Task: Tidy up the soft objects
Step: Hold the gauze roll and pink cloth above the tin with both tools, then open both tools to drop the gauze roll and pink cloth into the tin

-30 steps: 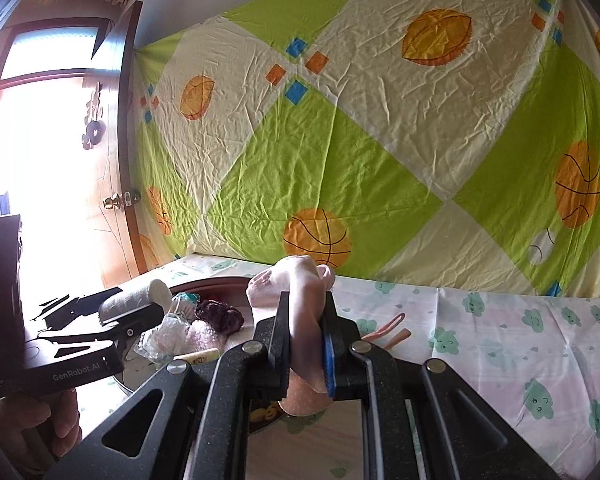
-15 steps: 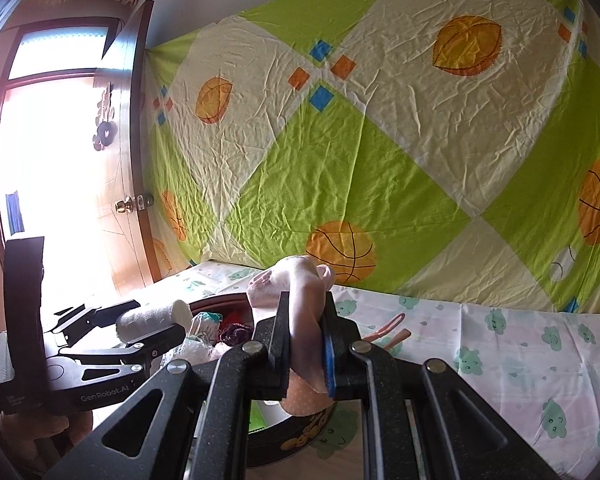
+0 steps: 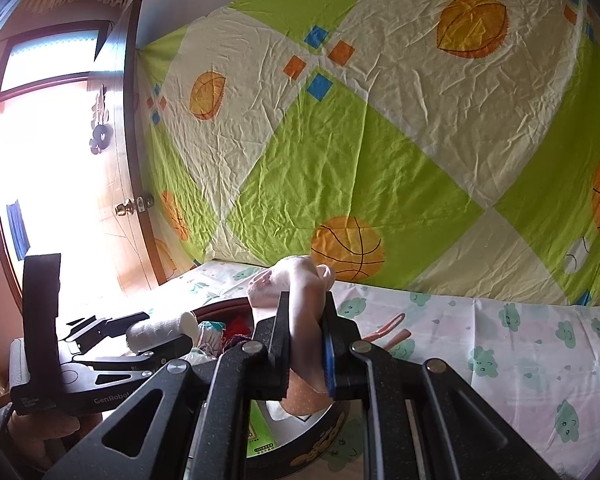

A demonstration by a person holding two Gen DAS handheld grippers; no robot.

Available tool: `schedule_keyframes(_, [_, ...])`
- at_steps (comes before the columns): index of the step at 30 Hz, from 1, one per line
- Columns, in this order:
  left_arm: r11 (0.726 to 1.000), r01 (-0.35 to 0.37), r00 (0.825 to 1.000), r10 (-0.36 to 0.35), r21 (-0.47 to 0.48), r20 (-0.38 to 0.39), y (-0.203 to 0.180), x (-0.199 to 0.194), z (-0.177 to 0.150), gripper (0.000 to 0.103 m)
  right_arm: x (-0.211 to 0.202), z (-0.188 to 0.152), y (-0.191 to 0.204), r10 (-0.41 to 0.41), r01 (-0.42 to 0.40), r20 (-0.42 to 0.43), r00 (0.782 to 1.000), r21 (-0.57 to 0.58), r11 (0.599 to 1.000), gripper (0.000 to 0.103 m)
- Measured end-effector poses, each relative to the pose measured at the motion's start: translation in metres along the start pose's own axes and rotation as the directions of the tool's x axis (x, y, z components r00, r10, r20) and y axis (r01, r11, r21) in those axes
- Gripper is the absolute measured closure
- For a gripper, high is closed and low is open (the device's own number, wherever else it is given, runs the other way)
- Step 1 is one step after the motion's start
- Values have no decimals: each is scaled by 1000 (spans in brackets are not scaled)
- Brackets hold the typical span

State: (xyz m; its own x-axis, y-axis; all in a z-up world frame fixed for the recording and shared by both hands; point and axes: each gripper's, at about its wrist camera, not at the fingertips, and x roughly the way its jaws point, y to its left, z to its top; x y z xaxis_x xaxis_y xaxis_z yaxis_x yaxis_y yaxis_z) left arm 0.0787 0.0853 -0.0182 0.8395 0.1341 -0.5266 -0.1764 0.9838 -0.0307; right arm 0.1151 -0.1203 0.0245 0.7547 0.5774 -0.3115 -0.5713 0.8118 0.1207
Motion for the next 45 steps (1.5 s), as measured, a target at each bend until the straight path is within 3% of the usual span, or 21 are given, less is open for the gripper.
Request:
schedule_keyframes(15, [1000, -25, 994, 24, -10, -104, 14, 26, 13, 28, 54, 7, 11, -10, 8, -111, 994, -15, 1000, 89])
schedule_keyframes(22, [1000, -5, 985, 3, -8, -175, 12, 45, 8, 28, 87, -8, 22, 2, -6, -209, 978, -22, 1000, 89])
schedule_keyframes(29, [1000, -1, 981, 0, -6, -193, 15, 49, 3, 25, 101, -25, 31, 25, -37, -275, 961, -40, 998, 87])
schedule_keyframes(31, [1000, 3, 981, -4, -5, -192, 14, 48, 3, 24, 101, -27, 32, 44, -56, -281, 959, -35, 998, 80])
schedule_keyframes(34, [1000, -6, 982, 6, -2, -190, 14, 45, 2, 12, 96, -26, 36, 67, -78, -264, 962, -33, 996, 45])
schedule_keyframes(35, [1000, -4, 982, 3, -8, -188, 14, 42, 2, 7, 92, -26, 36, 60, -71, -252, 966, -35, 997, 29])
schedule_keyframes(36, [1000, 1, 984, -3, -13, -179, 15, 39, 2, 6, 89, -24, 36, 58, -67, -239, 969, -33, 997, 24])
schedule_keyframes(45, [997, -70, 994, 71, 14, -88, 15, 5, 1, 1, 52, -25, 29, 56, -55, -175, 983, 10, 998, 21])
